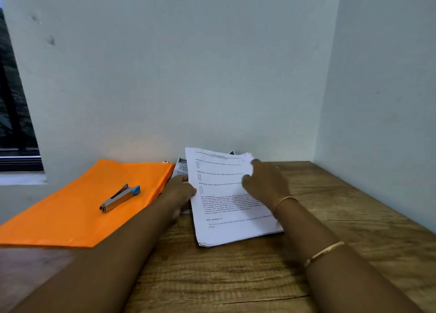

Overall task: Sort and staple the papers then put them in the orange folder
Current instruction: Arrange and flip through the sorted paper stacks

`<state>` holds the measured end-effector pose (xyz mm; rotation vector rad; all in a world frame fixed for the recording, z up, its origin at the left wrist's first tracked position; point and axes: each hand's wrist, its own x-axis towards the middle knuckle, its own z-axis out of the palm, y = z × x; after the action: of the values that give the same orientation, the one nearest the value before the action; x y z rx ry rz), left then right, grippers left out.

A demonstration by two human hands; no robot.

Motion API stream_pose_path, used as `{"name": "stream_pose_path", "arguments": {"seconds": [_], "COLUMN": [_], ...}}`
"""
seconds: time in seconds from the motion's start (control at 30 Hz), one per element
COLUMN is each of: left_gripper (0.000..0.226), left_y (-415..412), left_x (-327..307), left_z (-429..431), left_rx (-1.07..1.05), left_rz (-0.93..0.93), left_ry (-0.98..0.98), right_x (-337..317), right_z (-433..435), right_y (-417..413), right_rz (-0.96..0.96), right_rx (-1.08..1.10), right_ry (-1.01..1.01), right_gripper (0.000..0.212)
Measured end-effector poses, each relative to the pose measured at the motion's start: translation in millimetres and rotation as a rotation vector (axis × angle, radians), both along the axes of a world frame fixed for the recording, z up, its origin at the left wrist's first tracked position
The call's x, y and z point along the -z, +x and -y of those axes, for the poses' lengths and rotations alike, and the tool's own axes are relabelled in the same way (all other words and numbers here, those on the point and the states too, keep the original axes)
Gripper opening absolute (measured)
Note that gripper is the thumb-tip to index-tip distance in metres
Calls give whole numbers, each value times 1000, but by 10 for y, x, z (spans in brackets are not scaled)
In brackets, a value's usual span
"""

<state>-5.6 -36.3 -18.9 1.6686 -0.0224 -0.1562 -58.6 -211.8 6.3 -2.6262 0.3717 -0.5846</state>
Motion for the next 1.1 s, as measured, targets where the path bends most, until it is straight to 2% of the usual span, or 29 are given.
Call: {"name": "stream_pose_path", "arguments": {"seconds": [0.07,0.13,0.17,0.27,0.37,0.43,0.63,0.7,0.8,0.97,1.1], "left_gripper": [42,45,46,41,27,15,24,24,34,29,34], "left_y": [10,19,27,40,42,39,138,184,247,295,308], "left_x": [-12,-27,-30,-65,-135,-181,-154,-100,-26,15,46], "left_z": [-5,-15,-20,-49,-96,-134,-268,-295,-311,-300,-315], "left_rx": [-20,-33,-38,-46,-77,-157,-210,-204,-154,-134,-191], "left_rz": [0,21,28,40,53,85,187,153,92,94,131], "left_ry": [-19,-37,-54,-109,-161,-177,-108,-54,2,7,39], "right_x": [41,83,102,38,-39,-66,17,78,154,220,231], "right_z": [161,268,302,278,282,258,166,168,188,253,293], "right_y": [47,96,116,74,100,106,127,141,178,246,278], "right_rz": [-70,-93,-76,11,105,162,209,180,106,70,45], "right_rx": [72,52,22,-56,-101,-126,-150,-135,-110,-81,-84], "right_ry": [78,232,309,505,622,669,828,877,890,962,1008], "right_gripper": [46,52,47,12,14,11,7,11,4,21,7]}}
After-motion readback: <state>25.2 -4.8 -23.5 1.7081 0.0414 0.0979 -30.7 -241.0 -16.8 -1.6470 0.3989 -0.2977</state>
